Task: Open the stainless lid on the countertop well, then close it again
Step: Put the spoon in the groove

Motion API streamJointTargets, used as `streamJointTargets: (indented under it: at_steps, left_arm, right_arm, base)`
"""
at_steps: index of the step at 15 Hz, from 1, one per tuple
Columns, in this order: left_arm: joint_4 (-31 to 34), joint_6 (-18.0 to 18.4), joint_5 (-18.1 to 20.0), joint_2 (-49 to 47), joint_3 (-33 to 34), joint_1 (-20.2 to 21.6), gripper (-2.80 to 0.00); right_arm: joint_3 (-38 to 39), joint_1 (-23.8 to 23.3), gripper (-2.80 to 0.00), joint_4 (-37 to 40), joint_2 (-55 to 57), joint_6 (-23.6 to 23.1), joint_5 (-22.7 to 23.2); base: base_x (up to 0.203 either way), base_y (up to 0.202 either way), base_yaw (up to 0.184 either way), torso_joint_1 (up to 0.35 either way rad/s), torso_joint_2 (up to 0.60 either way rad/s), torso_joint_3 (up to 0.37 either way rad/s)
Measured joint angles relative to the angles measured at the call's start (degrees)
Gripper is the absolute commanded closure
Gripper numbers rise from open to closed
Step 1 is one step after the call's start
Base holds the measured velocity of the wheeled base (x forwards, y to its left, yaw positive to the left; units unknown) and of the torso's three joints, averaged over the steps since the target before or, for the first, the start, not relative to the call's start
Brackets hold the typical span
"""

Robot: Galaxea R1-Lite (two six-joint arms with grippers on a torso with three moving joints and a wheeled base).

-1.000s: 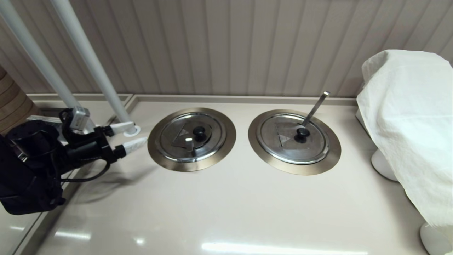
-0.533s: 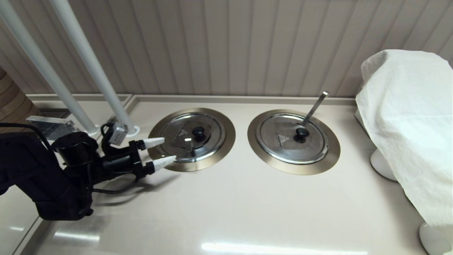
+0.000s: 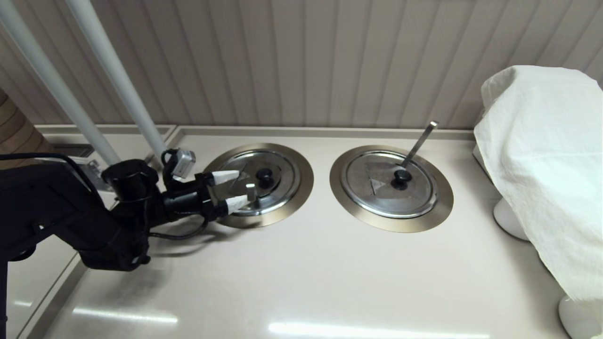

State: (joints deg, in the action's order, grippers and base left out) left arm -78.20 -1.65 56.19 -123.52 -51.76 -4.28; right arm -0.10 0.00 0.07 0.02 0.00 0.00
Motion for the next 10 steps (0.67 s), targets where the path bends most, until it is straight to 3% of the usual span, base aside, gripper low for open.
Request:
streamJointTargets:
  at_steps: [1, 5, 10]
  left_arm:
    - [1.7, 0.0, -1.1, 0.0, -1.4, -0.6, -2.8]
    - [4.6, 1.4, -12.0, -0.7, -5.4, -6.6, -2.8]
    - [6.1, 1.8, -14.4, -2.6, -8.4, -10.2, -2.8]
  right_arm:
    - [0.0, 0.0, -2.8, 0.0, 0.0, 0.0, 0.0]
    - [0.0, 0.0, -2.8, 0.0, 0.0, 0.0, 0.0]
    - [0.0, 0.0, -2.8, -0.1, 0.0, 0.0, 0.0]
  base:
    - [0.0, 0.0, 0.0, 0.0, 0.0, 0.0]
    - [0.0, 0.0, 0.0, 0.0, 0.0, 0.0]
    - [0.0, 0.0, 0.0, 0.0, 0.0, 0.0]
